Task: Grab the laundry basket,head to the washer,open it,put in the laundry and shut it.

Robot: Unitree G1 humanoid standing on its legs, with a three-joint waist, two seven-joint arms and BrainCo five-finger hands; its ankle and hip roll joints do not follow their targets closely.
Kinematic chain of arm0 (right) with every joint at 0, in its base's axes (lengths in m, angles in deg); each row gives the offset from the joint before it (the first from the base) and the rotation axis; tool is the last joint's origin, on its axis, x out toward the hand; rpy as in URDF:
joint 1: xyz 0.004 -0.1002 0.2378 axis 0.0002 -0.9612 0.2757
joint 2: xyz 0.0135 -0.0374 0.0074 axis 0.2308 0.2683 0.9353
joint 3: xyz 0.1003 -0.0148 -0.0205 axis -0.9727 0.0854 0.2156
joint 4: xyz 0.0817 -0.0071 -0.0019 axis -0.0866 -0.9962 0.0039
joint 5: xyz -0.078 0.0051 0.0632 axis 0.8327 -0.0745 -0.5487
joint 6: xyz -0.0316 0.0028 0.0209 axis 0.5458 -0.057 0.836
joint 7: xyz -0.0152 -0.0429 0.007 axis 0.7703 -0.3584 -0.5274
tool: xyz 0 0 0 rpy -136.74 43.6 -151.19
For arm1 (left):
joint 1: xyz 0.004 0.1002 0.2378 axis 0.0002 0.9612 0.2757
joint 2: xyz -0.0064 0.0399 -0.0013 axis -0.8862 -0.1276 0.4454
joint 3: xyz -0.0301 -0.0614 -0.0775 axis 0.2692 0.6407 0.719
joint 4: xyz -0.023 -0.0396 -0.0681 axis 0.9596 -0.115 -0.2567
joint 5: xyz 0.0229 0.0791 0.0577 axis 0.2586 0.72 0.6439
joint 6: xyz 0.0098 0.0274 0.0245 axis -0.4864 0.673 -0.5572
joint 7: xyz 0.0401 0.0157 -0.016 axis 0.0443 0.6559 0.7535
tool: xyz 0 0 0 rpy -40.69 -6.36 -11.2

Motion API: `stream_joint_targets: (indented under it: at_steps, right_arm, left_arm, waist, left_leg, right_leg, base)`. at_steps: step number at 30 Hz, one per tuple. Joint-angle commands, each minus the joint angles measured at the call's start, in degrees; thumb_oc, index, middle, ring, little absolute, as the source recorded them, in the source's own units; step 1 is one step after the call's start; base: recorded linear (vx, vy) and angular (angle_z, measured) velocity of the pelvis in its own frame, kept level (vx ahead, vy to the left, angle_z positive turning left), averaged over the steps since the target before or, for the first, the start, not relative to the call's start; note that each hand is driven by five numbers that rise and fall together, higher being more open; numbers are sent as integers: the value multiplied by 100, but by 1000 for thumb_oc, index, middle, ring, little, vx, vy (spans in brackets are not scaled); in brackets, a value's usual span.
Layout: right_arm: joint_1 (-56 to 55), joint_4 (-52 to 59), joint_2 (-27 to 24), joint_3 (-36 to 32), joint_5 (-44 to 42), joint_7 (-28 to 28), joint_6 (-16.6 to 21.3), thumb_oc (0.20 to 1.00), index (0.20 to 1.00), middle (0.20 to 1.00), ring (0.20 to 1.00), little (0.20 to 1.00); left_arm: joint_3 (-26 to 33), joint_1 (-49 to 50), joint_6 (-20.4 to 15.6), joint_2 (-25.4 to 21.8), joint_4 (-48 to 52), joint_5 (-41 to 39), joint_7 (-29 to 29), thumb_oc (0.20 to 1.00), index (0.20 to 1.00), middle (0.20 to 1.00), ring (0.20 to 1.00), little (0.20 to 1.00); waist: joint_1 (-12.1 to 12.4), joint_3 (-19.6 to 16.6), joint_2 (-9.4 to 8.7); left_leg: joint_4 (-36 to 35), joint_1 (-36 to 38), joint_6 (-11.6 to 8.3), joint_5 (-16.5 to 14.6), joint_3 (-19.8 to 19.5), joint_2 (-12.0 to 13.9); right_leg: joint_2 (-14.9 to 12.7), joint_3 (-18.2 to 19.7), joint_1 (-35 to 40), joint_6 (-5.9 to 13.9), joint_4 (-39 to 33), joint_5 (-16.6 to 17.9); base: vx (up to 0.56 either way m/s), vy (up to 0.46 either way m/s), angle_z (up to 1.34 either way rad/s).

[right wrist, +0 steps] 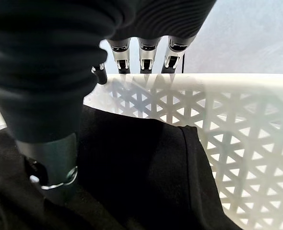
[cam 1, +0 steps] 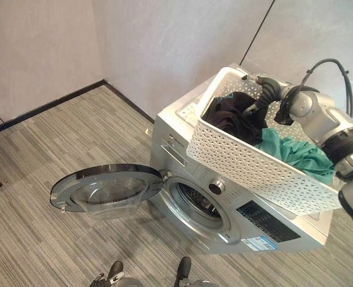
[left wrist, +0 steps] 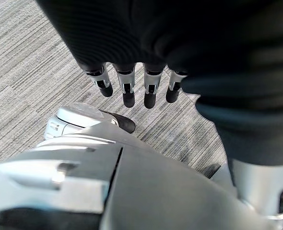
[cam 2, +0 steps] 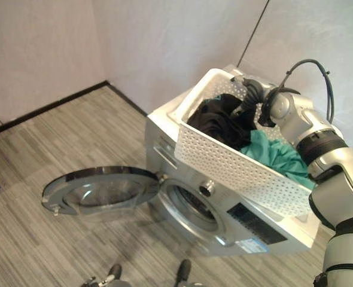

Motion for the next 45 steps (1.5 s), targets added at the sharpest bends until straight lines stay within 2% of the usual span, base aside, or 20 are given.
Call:
stream_joint_targets:
  at_steps: [1, 17, 22, 28, 35, 45]
  right_arm:
    - [160, -114, 85, 350, 105, 164, 37, 1000, 1000, 1000, 1000, 1000]
    - [190, 549, -433, 426, -137, 265, 62, 1000, 1000, 1000, 1000, 1000]
    - [266, 251, -507, 384, -100, 213, 50, 1000, 1000, 1000, 1000, 1000]
    - [428, -413, -360, 333, 70, 55, 22, 1000, 1000, 1000, 1000, 1000]
    - [630, -557, -316, 307, -25, -5, 27, 1000, 1000, 1000, 1000, 1000]
    - [1251, -403, -971, 641, -424, -56, 123, 1000, 1000, 1000, 1000, 1000]
  left_arm:
    - [-192, -332, 0, 109, -293, 100, 13, 1000, 1000, 1000, 1000, 1000]
    - [-98, -291, 46, 137, -369, 133, -64, 1000, 1000, 1000, 1000, 1000]
    - [-49, -241, 60, 132, -442, 129, -71, 1000, 1000, 1000, 1000, 1000]
    - [-95, -249, 36, 145, -434, 73, -50, 1000, 1000, 1000, 1000, 1000]
    - [-210, -247, 29, 176, -407, 65, -64, 1000, 1000, 1000, 1000, 1000]
    - [-187, -180, 25, 141, -432, 100, -124, 1000, 1000, 1000, 1000, 1000]
  waist:
    - [85, 224, -167]
    - [-47, 134, -227]
    - [-39, 97, -240]
    - [-18, 79, -225]
    - [-45, 56, -190]
    - [-152, 80, -232]
  left_leg:
    - [-91, 73, 426, -27, 305, -159]
    - [-91, 148, 436, -85, 432, -203]
    - [-91, 169, 434, -98, 444, -221]
    - [-91, 191, 454, -108, 435, -243]
    - [-91, 172, 461, -100, 422, -271]
    - [-91, 173, 444, -94, 482, -274]
  right_leg:
    - [-296, 230, 352, 222, 246, -1047]
    - [-327, 304, 383, 277, 225, -1003]
    - [-342, 313, 426, 290, 184, -974]
    - [-361, 306, 465, 297, 157, -939]
    - [-374, 309, 472, 301, 158, -940]
    - [-367, 369, 443, 330, 142, -924]
  base:
    - [-5, 17, -4]
    - [-5, 7, -2]
    - [0, 0, 0]
    - [0, 0, 0]
    - [0, 0, 0]
    - [0, 0, 0]
